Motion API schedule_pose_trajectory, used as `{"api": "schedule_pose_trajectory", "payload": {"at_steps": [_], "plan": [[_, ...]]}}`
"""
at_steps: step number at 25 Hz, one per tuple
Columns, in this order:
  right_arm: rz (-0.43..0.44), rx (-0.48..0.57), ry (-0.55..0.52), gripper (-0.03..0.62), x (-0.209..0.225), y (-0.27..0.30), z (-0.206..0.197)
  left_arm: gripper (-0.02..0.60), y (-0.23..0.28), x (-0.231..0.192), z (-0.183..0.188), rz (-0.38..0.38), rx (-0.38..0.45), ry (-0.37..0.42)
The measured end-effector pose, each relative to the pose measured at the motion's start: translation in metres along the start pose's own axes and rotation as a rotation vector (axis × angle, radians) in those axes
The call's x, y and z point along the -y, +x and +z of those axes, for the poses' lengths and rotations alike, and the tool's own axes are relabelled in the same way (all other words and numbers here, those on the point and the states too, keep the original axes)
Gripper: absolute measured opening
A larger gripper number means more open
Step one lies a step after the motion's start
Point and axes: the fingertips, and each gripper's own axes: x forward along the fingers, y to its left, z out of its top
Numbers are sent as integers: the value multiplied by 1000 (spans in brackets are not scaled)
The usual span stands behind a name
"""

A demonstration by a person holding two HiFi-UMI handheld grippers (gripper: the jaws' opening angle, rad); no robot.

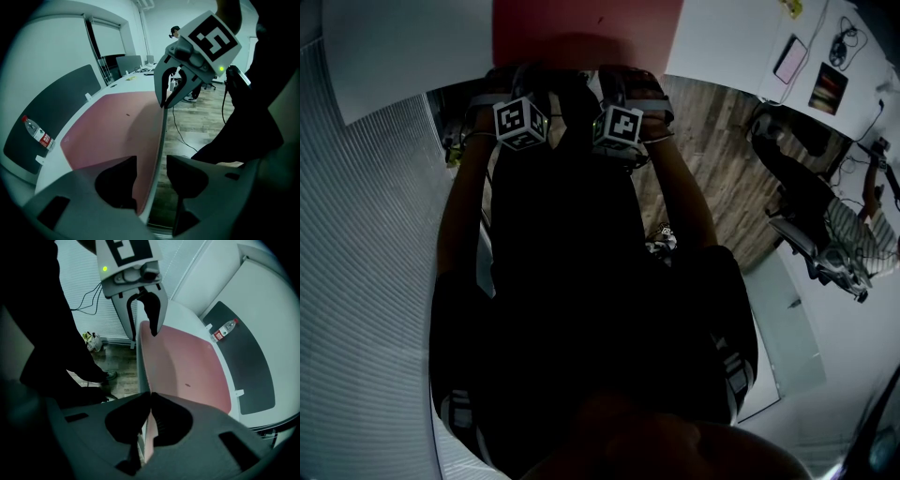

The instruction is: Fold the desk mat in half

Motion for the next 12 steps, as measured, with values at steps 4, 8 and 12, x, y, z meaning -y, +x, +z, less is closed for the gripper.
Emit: {"api": "schedule_pose_trajectory", "payload": {"at_steps": [4,8,12], "plan": [[6,28,3,8,2,-7,2,190,1,0,-2,11,-9,9],[10,52,1,8,6,-14,3,190,0,-5,1,48,0,24],[15,63,1,8,13,-24,6,190,0,-8,1,66,-9,33]]}}
